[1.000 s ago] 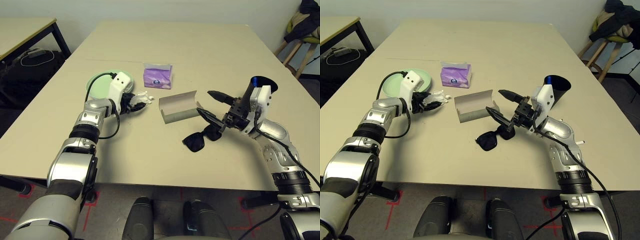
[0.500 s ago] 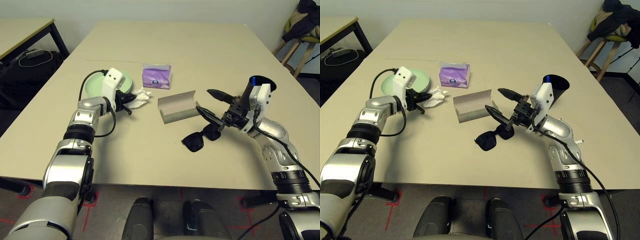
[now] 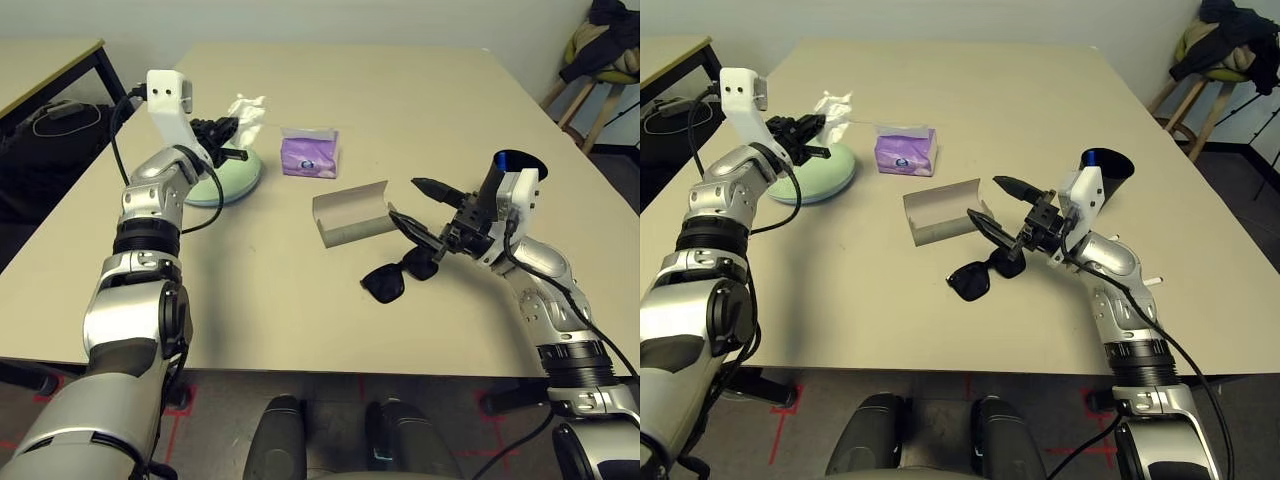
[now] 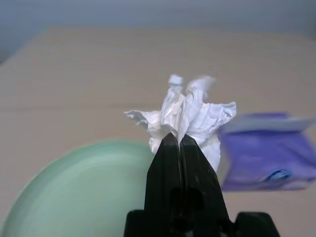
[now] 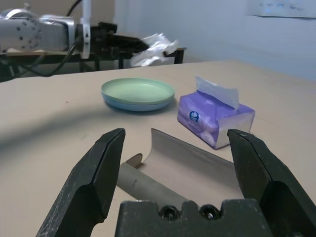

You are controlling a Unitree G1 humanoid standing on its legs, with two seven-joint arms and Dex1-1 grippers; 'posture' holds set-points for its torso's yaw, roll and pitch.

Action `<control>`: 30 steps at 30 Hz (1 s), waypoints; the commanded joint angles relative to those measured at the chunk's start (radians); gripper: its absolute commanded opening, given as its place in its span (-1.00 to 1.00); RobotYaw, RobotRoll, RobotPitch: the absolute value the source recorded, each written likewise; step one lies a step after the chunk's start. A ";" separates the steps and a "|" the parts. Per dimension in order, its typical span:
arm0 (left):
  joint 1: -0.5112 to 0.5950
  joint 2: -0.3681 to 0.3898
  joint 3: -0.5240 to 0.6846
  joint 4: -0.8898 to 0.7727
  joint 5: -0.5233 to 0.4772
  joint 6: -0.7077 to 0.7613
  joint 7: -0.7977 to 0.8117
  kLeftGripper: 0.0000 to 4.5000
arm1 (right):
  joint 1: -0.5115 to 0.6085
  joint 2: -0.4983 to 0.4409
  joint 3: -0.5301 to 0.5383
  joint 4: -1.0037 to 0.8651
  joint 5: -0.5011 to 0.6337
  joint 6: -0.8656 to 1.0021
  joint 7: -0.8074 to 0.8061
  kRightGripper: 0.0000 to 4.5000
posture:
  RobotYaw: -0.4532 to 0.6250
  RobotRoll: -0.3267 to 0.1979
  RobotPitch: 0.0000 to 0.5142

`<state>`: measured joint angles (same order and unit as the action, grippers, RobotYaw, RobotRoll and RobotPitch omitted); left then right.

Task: Organize and tidy the items on the table.

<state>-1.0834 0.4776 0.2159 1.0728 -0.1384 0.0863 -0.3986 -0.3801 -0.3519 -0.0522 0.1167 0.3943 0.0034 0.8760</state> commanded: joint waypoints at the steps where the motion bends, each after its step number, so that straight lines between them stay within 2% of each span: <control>1: -0.039 0.003 -0.011 0.071 0.033 -0.043 0.053 -0.99 | -0.011 0.000 -0.007 0.006 0.001 -0.003 -0.008 1.00 | 0.21 0.25 -0.76; 10: -0.062 0.001 -0.009 0.136 0.055 -0.050 0.119 -0.99 | -0.016 -0.003 -0.006 0.011 0.008 0.001 0.000 1.00 | 0.21 0.25 -0.76; 13: -0.061 0.006 -0.016 0.145 0.073 -0.065 0.165 -0.71 | -0.017 -0.003 -0.006 0.012 0.007 0.000 0.002 1.00 | 0.21 0.25 -0.76; 18: -0.040 0.004 -0.020 0.127 0.077 -0.092 0.129 0.15 | -0.019 0.002 0.000 -0.003 0.006 0.012 -0.010 1.00 | 0.22 0.25 -0.75; 23: -0.001 0.006 -0.007 0.054 0.027 -0.145 -0.066 0.99 | -0.020 0.008 0.014 -0.027 -0.009 0.045 -0.042 1.00 | 0.22 0.25 -0.76; 26: 0.026 0.003 0.027 -0.017 -0.042 -0.140 -0.203 0.99 | -0.024 0.008 0.024 -0.042 -0.017 0.069 -0.058 1.00 | 0.24 0.25 -0.76; 30: 0.112 0.005 0.038 -0.186 -0.142 -0.055 -0.401 0.99 | -0.043 0.003 0.037 -0.054 -0.028 0.100 -0.070 1.00 | 0.25 0.25 -0.77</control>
<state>-1.0008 0.4815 0.2508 0.9374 -0.2431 -0.0074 -0.7344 -0.4143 -0.3418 -0.0218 0.0809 0.3744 0.0855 0.8137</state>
